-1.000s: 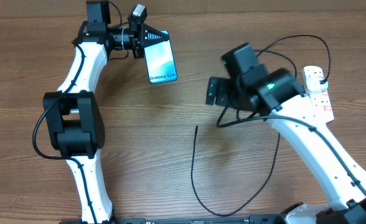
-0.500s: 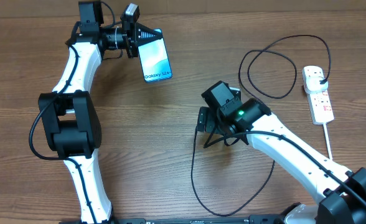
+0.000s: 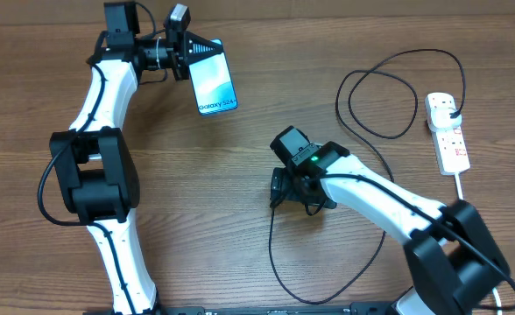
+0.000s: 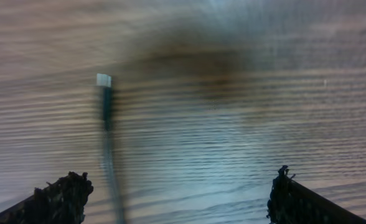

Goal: Plug charger to phone and switch on socket
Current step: 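Lower the right gripper toward the black cable's loose end, then align the right gripper fingers over the cable connector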

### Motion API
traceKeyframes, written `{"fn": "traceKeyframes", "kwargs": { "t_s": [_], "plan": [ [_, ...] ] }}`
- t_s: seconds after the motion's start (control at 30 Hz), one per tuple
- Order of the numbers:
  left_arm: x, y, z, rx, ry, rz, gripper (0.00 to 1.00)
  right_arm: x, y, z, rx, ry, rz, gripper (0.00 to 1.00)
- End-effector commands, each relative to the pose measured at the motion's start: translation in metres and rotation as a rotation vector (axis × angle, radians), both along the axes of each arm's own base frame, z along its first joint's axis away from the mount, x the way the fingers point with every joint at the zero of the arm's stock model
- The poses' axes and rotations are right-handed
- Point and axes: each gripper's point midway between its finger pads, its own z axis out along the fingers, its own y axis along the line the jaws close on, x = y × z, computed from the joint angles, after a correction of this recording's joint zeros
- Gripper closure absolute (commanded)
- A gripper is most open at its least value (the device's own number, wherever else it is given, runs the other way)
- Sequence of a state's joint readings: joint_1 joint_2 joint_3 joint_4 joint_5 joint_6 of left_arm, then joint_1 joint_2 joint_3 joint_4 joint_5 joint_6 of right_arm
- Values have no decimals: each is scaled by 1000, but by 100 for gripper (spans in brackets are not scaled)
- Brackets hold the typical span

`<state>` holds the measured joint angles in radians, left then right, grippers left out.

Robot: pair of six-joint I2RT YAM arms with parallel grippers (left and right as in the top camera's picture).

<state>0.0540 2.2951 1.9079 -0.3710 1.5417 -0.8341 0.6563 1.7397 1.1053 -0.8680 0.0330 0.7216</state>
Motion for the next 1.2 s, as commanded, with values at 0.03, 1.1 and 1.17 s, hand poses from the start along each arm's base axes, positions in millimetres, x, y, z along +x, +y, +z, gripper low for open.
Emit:
{"fn": "traceKeyframes", "kwargs": {
  "t_s": [0.03, 1.1, 1.17],
  "plan": [
    [-6, 5, 21, -24, -61, -19, 96, 16, 5, 1, -31, -32, -8, 6],
    [-1, 25, 21, -21, -62, 22, 96, 35, 31, 33, -56, 83, -22, 6],
    [-1, 25, 21, -21, -62, 22, 96, 36, 32, 30, -59, 88, -31, 7]
  ]
}}
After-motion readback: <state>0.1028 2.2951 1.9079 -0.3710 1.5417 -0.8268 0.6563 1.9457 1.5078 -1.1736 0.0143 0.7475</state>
